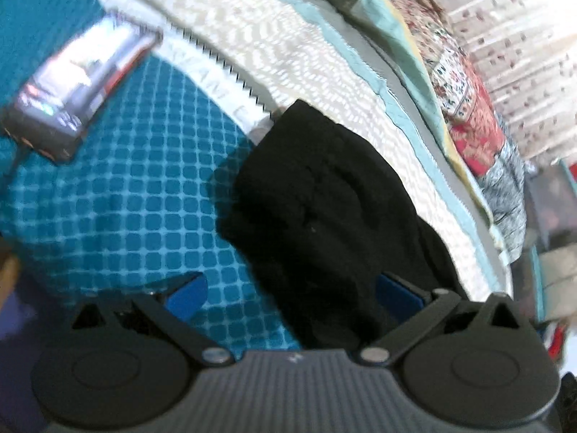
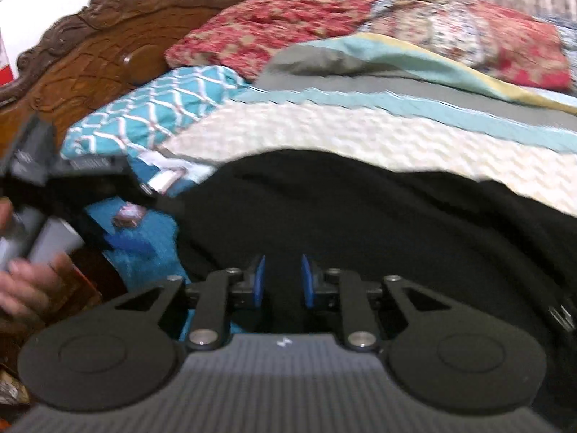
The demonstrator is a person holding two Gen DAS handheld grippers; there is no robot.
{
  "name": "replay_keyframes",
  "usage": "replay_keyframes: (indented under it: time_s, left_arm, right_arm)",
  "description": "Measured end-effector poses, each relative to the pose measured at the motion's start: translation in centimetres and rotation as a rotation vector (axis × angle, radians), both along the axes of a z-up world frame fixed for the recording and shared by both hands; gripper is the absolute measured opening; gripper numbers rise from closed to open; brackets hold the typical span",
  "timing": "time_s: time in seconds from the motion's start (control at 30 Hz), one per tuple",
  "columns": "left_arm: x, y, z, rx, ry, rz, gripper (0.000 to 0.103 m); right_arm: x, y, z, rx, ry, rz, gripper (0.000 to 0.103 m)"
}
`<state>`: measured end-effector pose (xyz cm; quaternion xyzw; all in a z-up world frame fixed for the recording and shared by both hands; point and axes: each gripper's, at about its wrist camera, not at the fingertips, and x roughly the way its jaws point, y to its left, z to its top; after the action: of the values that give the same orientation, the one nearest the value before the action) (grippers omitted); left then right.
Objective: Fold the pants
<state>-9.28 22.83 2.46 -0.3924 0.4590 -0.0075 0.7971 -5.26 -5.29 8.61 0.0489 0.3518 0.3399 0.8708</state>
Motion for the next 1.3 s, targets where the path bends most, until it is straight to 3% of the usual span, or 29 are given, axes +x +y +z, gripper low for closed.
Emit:
replay_keyframes:
  time_s: [0.13,0.2,0.23,0.27,0.3,0.37,0.43,0.7,0.8,0.97,1.1,1.13,1.17,1.2,1.23,1.3]
  left_arm:
    - [1.6,0.3,-1.8,-0.088,-0.018,0.024,0.103]
    - [2.2,0.6,-2.4,-0.116,-0.033,0.043,0.102]
    - [2.4,0.5,-2.7,-0.119,-0.036,0.052,0.094]
    - [2.6,0.4,-2.6,-0.11,-0.036,0.053,0.067]
    - [2.8,0.2,-2.5,-0.078,-0.026,0.049,0.054]
    - [2.8,0.0,-2.1,-0.063,-0.054,0.03,0.044]
    - [3.0,-0.8,-1.5,-0.053,-0.091,-0.011,0.042]
    - [2.9,-10.6,3.9,0.343,-0.302,-0.292,0.04]
    - [3.2,-12.7,4.7,0.37,-0.333,-0.362,0.041]
    - [3.1,-16.2,3.8,0.404,-0.335,-0.487,0.035]
    - [3.8,-18.7,2.3,0.444,-0.306,-0.557,0.035]
    - [3.5,-18.9,2.4,0.46,-0.306,-0.56,0.042]
    - [3.4,-19.1,2.6,0.458,-0.31,-0.574,0.055]
    - [3.1,-19.0,2.8,0.452,-0.312,-0.587,0.065]
    - [2.9,-19.0,3.0,0.45,-0.309,-0.598,0.081]
    - [2.0,-18.5,3.6,0.442,-0.324,-0.612,0.082]
  right_arm:
    - [3.7,2.8,-1.5,0.107,0.129,-0.045,0.02]
    - [5.6,4.6,-4.4,0.107,0.308,-0.051,0.019]
    - [6.3,5.3,-6.8,0.092,0.434,-0.049,0.02]
    - [6.2,5.0,-7.9,0.124,0.454,-0.088,0.018]
    - [6.0,4.2,-8.4,0.18,0.472,-0.114,0.018]
    - [6.1,3.2,-8.7,0.235,0.519,-0.129,0.016]
    - [6.0,2.6,-8.8,0.263,0.55,-0.137,0.015]
    - [5.1,-0.5,-8.9,0.38,0.622,-0.199,0.014]
    - [3.7,-2.7,-8.5,0.434,0.611,-0.244,0.015]
    - [0.4,-9.1,-6.9,0.422,0.483,-0.388,0.018]
    - [-0.7,-12.8,-7.4,0.481,0.486,-0.504,0.025]
    - [-1.0,-13.3,-7.6,0.496,0.486,-0.522,0.033]
    - [-1.2,-13.7,-7.7,0.536,0.487,-0.526,0.045]
    - [-1.5,-13.8,-7.8,0.573,0.487,-0.525,0.05]
    - [-1.8,-13.8,-7.7,0.595,0.48,-0.53,0.057]
    - [-1.9,-13.9,-7.4,0.602,0.457,-0.528,0.064]
